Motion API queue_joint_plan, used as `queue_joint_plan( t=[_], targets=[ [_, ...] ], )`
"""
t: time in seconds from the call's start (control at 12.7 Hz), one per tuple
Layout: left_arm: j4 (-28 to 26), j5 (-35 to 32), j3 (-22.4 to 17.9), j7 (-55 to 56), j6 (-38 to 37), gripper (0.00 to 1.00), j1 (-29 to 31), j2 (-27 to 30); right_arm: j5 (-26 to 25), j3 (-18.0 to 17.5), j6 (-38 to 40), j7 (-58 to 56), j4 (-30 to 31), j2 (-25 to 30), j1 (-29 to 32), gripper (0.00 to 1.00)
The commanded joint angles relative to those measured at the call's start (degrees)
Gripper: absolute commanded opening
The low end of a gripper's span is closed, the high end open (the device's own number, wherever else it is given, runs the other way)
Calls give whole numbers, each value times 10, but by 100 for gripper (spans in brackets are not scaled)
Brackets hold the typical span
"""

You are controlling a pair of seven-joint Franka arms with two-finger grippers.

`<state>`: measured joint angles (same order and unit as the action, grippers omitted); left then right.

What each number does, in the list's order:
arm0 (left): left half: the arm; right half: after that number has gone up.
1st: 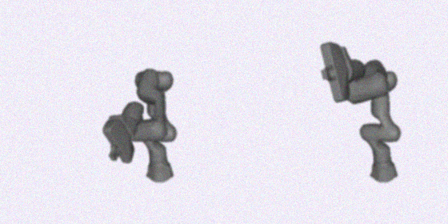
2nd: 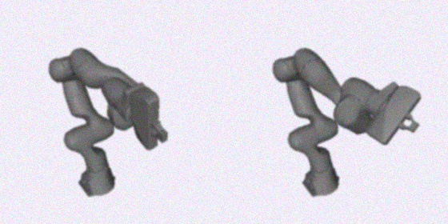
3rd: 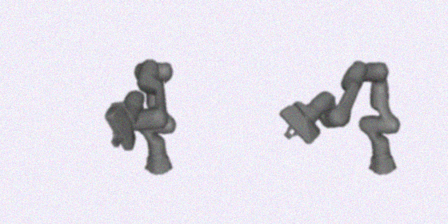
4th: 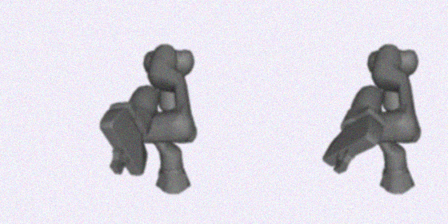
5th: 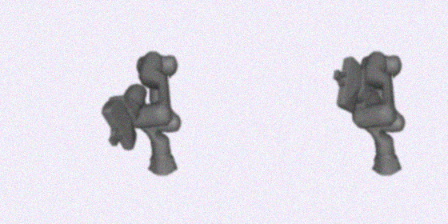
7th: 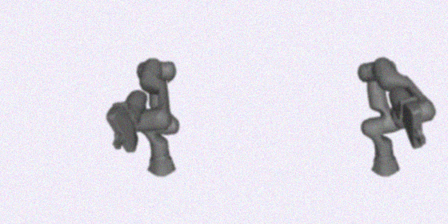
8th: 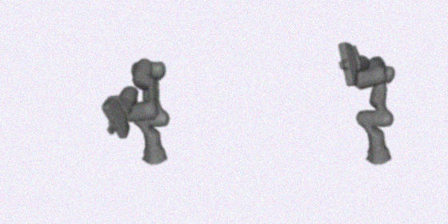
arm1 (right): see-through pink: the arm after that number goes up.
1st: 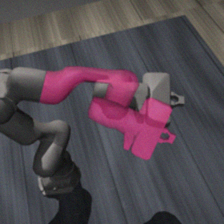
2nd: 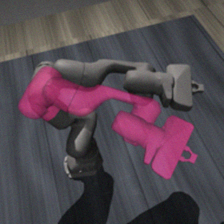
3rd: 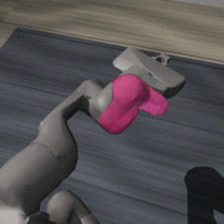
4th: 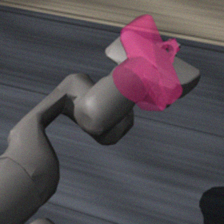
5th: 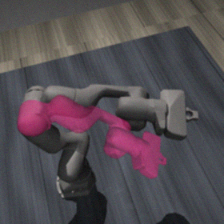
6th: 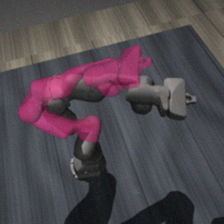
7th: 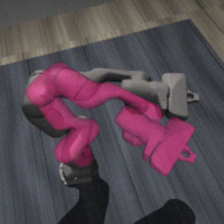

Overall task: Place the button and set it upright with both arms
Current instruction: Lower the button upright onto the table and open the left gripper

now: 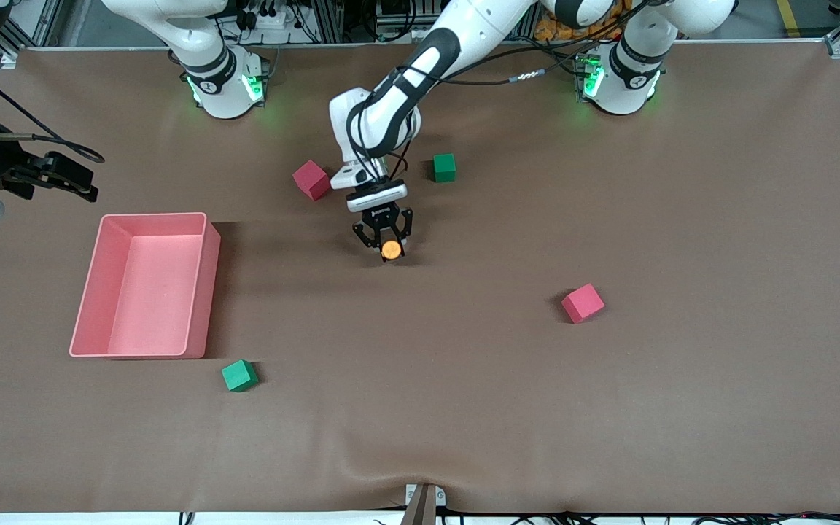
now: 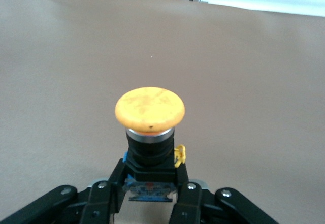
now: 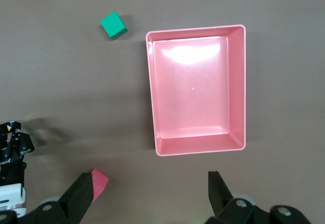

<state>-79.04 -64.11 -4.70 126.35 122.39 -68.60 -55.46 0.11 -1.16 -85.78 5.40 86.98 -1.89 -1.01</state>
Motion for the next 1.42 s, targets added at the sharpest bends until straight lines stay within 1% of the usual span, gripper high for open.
queue_joint_plan(
  t=[0.0,0.08,0.24,0.31,0.39,0.47,0.55,0.63,0.71,0.87,0.94,1.02,1.1,1.18,1.26,1.34],
  targets=[
    [2,-75,-10,72,-2,0,-14,-26,1,-1,-31,11,9,-8,6,100],
    [1,-90,-8,81,-7,0,-14,-32,1,-1,-37,10,9,-11,7,100],
    [-6,-95,-10,82,-34,1,-31,-51,0,-1,-37,10,11,-20,3,100],
    [-6,-95,-8,82,-43,5,-32,-54,-1,-1,-37,10,12,-20,1,100],
    [-6,-95,-8,81,-43,16,-33,-54,-5,-1,-36,9,11,-19,2,100],
    [-6,-93,-7,82,-43,64,-34,-54,-8,-1,-34,9,11,-19,1,100],
    [-4,-91,-7,81,-43,100,-34,-54,-11,-1,-33,9,12,-17,-1,100],
    [-5,-82,-3,78,-48,100,-35,-46,-22,-2,-29,9,13,-15,-5,100],
    [-2,-56,13,76,-67,100,-35,-42,-35,-2,-22,9,14,-10,-14,100],
    [-1,-5,31,66,-92,100,-41,-20,-41,-2,-8,9,14,-7,-16,100],
    [1,21,47,61,-110,100,-42,-8,-42,-2,-8,9,14,-6,-15,100],
    [1,53,62,36,-129,100,-42,11,-42,-2,-8,9,14,-6,-14,100],
    [1,112,77,-14,-155,100,-41,27,-42,-2,-10,9,14,-6,-14,100],
    [2,166,78,-62,-185,100,-42,39,-42,-2,-11,9,14,-7,-15,100],
    [3,197,79,-100,-203,100,-42,57,-42,-2,-11,9,14,-7,-15,100],
    [6,211,79,-116,-207,100,-42,83,-42,-2,-11,9,14,-6,-13,100]
  ],
)
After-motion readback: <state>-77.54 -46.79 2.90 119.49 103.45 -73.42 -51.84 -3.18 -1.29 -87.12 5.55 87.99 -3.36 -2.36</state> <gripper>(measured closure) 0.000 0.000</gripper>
